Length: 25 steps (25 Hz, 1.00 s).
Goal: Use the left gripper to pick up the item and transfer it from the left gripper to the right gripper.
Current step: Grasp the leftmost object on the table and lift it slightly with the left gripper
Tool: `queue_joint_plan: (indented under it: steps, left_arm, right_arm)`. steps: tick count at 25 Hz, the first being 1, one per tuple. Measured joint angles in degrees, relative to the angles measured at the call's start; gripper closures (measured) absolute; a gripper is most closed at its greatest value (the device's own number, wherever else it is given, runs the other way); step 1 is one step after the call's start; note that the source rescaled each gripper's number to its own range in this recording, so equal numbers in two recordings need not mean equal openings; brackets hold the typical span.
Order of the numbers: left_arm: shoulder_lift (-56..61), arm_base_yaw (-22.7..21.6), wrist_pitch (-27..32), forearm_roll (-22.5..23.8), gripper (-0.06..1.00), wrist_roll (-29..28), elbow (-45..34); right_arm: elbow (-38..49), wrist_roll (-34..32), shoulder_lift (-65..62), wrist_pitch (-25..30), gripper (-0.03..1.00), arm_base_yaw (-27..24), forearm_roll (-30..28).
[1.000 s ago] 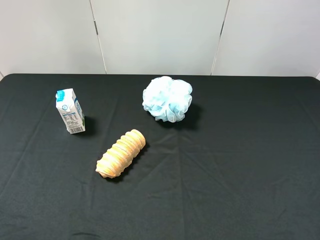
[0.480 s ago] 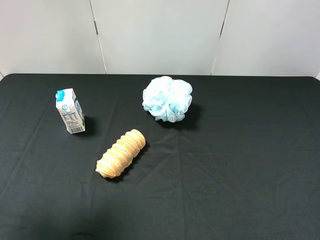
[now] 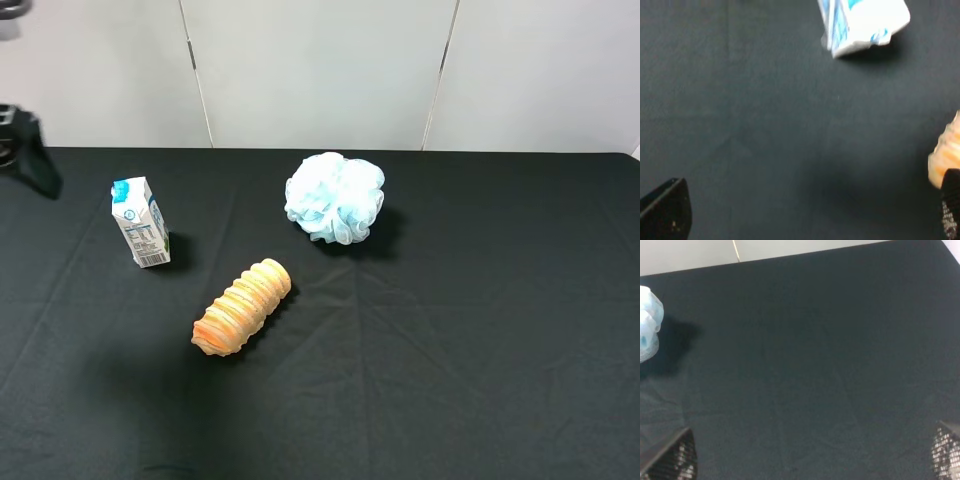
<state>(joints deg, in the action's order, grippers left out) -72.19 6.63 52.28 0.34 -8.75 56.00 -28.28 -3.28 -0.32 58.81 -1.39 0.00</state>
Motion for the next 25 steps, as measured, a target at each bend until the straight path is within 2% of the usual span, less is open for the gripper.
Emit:
queue_joint_plan:
  steps: [11, 17, 25]
  left_arm:
    - [-17.63, 6.36, -5.49, 0.34, -0.06, -8.65, 6.62]
    - [-24.01, 8.06, -7.52, 0.34, -0.06, -11.26, 9.69]
    - [-33.32, 8.12, -9.22, 0.34, -0.06, -13.78, 14.53]
  right_arm:
    - [0.0, 0.0, 0.0, 0.0, -0.03, 0.0, 0.0]
    - [0.0, 0.0, 0.0, 0.0, -0.03, 0.0, 0.0]
    - [0.0, 0.0, 0.0, 0.0, -0.03, 0.0, 0.0]
